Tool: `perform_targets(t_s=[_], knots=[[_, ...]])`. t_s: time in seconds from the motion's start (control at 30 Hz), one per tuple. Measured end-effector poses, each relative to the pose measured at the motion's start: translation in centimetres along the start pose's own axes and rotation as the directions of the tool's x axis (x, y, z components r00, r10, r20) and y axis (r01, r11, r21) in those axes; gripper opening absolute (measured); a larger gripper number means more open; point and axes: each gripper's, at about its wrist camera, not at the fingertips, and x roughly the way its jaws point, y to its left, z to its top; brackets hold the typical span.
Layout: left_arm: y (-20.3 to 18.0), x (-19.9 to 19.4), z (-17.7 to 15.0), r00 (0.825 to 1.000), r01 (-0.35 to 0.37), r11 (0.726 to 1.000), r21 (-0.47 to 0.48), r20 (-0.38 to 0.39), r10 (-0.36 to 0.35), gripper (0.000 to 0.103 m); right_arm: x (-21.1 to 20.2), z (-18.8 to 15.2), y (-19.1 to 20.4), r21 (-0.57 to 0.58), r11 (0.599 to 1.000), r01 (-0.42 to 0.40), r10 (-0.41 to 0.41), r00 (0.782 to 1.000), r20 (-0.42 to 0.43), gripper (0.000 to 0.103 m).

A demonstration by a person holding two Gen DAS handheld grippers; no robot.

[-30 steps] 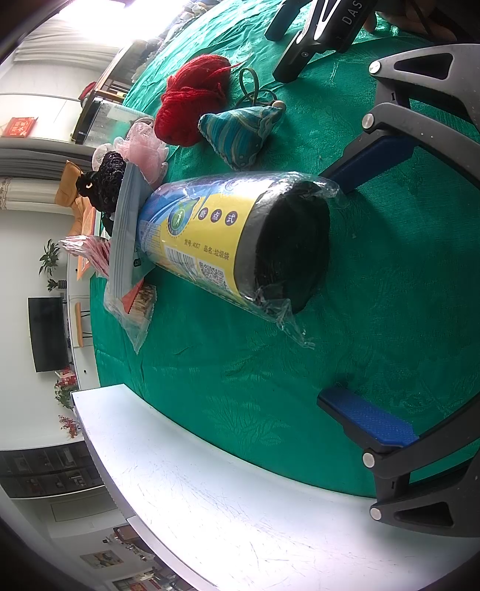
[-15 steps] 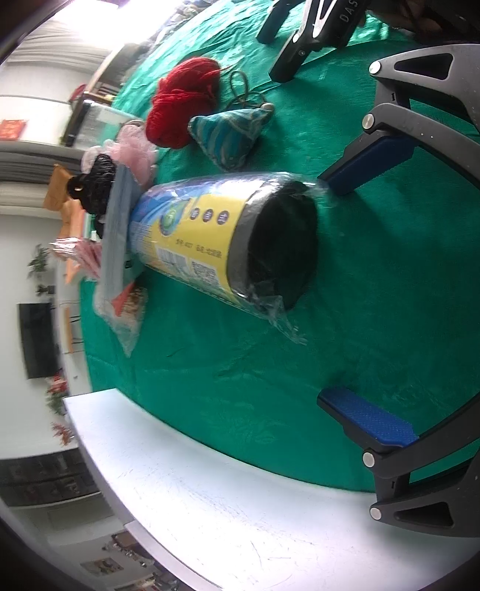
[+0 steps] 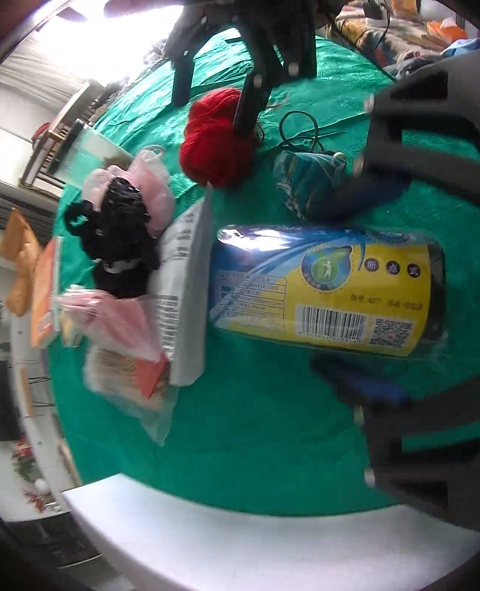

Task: Organize soft objects
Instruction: 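Grasp the blue-yellow roll with left tool while right tool grasps the red yarn, then carry both items into the white box and open both tools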

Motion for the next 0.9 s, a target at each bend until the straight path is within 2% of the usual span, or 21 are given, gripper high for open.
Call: perform_targets(t_s=[0.07,0.1,0.13,0.17,0.23,0.3,0.4,0.47,0.5,0.53,0.6,0.67,0.73,0.8,0.83,0.87,0.9], knots=[[0.6,-0.5,-0.2,1.0,0.026,0.999,-0.03,0.006,-0.026,0.053,2.1,0.6,0.6,-0.027,0.999,-0.023,0.021,0.998,-0.062,0.089],[0.9,-0.8,-0.6,1.0,0.024,0.999,-0.039,0.01,-0.023,0.052,2.8,0.6,0.7,-0.021,1.0,-0.017,0.014,0.995,-0.099,0.075],[1.1,-1.3,-1.2,1.0,0.023,0.999,-0.043,0.016,-0.023,0.052,2.5,0.7,0.6,-0.003,1.0,0.005,-0.005,0.995,-0.098,0.068],[1.2,-2.1,-2.0,0.999,0.029,0.998,-0.047,0.027,-0.028,0.052,1.8,0.5,0.2,0.033,0.999,0.001,0.002,0.996,-0.089,0.063],[1.4,-3.7,-4.0,0.997,0.065,0.996,-0.058,0.054,-0.062,0.052,0.0,-0.5,-1.3,0.156,0.987,-0.025,0.039,0.996,-0.086,0.046],[1.7,-5.4,-5.9,0.988,0.127,0.988,-0.084,0.095,-0.119,0.052,-2.2,-1.7,-3.1,0.27,0.962,-0.047,0.062,0.997,-0.046,0.046],[2.5,-8.0,-7.8,0.974,0.174,0.975,-0.14,0.173,-0.149,0.052,-5.0,-3.0,-4.9,0.383,0.921,-0.075,0.077,0.997,0.009,0.046],[3.6,-10.6,-8.5,0.96,0.196,0.964,-0.18,0.236,-0.151,0.052,-6.6,-2.8,-5.3,0.456,0.872,-0.179,0.156,0.984,0.087,0.046],[4.3,-11.9,-8.7,0.954,0.199,0.961,-0.193,0.264,-0.144,0.052,-7.5,-2.4,-5.1,0.48,0.842,-0.246,0.205,0.969,0.137,0.046],[5.2,-13.7,-9.0,0.946,0.19,0.96,-0.207,0.299,-0.123,0.052,-8.3,-2.2,-4.6,0.49,0.815,-0.308,0.251,0.951,0.181,0.047],[7.1,-16.9,-9.6,0.931,0.157,0.96,-0.234,0.358,-0.065,0.052,-10.1,-0.8,-2.6,0.477,0.759,-0.443,0.351,0.896,0.273,0.047],[9.5,-20.3,-10.5,0.914,0.096,0.956,-0.277,0.405,0.026,0.052,-11.6,1.6,0.5,0.433,0.702,-0.564,0.45,0.824,0.344,0.047],[12.0,-22.9,-11.5,0.895,0.004,0.943,-0.334,0.421,0.145,0.052,-12.6,4.5,4.1,0.385,0.64,-0.665,0.538,0.745,0.394,0.047],[14.3,-24.1,-12.3,0.876,-0.1,0.911,-0.4,0.398,0.271,0.052,-13.3,7.3,8.2,0.334,0.584,-0.739,0.609,0.672,0.421,0.047],[15.5,-24.3,-12.7,0.863,-0.164,0.878,-0.45,0.365,0.349,0.055,-13.3,8.8,10.4,0.308,0.554,-0.774,0.646,0.633,0.427,0.048],[16.5,-24.3,-13.2,0.851,-0.214,0.846,-0.488,0.333,0.408,0.065,-13.2,9.7,12.2,0.289,0.528,-0.799,0.677,0.601,0.426,0.05],[17.7,-24.4,-13.8,0.836,-0.248,0.816,-0.522,0.31,0.453,0.073,-12.8,10.9,14.1,0.272,0.503,-0.82,0.705,0.572,0.42,0.058]])
